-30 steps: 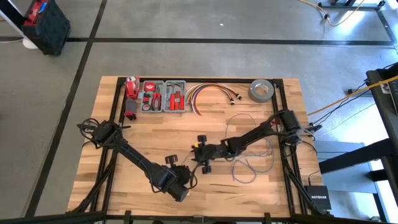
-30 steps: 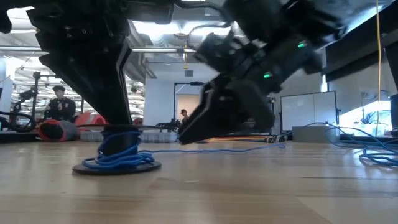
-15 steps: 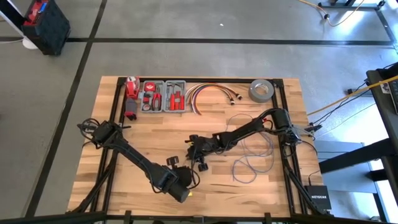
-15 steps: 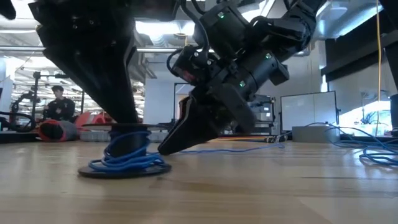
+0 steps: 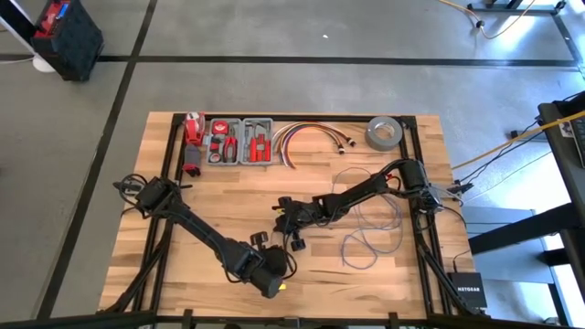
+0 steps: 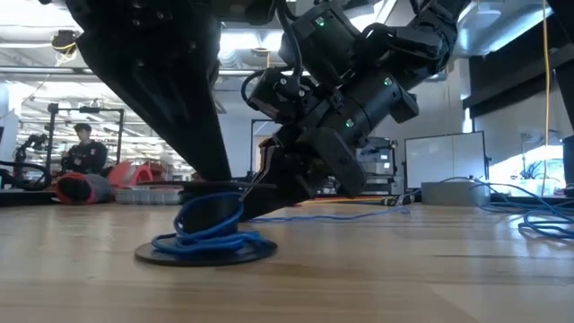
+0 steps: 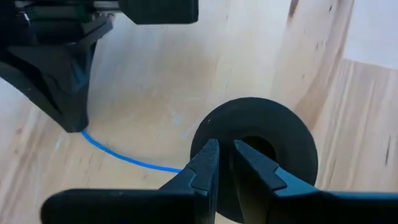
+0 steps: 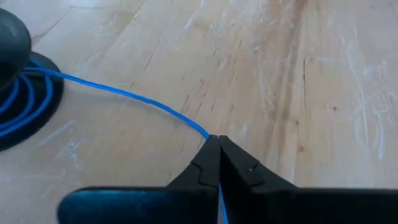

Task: Coil cords
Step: Uncoil the blue wire into the black spool

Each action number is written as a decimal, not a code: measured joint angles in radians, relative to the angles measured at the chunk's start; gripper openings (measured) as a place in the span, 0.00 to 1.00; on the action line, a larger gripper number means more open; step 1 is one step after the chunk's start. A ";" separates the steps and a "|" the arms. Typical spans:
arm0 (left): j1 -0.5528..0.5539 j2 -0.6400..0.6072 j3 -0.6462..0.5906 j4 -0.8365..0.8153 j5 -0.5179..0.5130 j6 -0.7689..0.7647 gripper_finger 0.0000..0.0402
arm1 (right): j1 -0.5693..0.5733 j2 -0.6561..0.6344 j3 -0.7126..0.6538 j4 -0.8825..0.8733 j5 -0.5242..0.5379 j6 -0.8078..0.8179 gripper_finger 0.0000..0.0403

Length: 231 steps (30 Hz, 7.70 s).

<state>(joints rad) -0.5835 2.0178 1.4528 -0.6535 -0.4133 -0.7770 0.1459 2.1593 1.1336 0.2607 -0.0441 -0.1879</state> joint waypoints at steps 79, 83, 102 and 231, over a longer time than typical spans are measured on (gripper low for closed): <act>-0.058 -0.002 -0.005 -0.083 0.037 -0.060 0.10 | 0.005 -0.044 -0.001 -0.052 0.039 0.008 0.00; -0.069 -0.004 -0.005 -0.100 0.077 -0.087 0.10 | 0.032 -0.130 -0.007 -0.262 0.164 0.001 0.00; -0.076 -0.004 -0.005 -0.158 0.122 -0.158 0.10 | 0.197 -0.244 -0.008 -1.202 0.418 0.311 0.00; -0.058 -0.006 0.039 -0.128 0.082 -0.015 0.10 | 0.445 -0.588 -0.031 -1.329 0.337 0.722 0.45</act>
<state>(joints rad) -0.6415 2.0121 1.4918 -0.7819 -0.3310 -0.7925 0.5912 1.5712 1.1027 -1.0688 0.2928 0.5345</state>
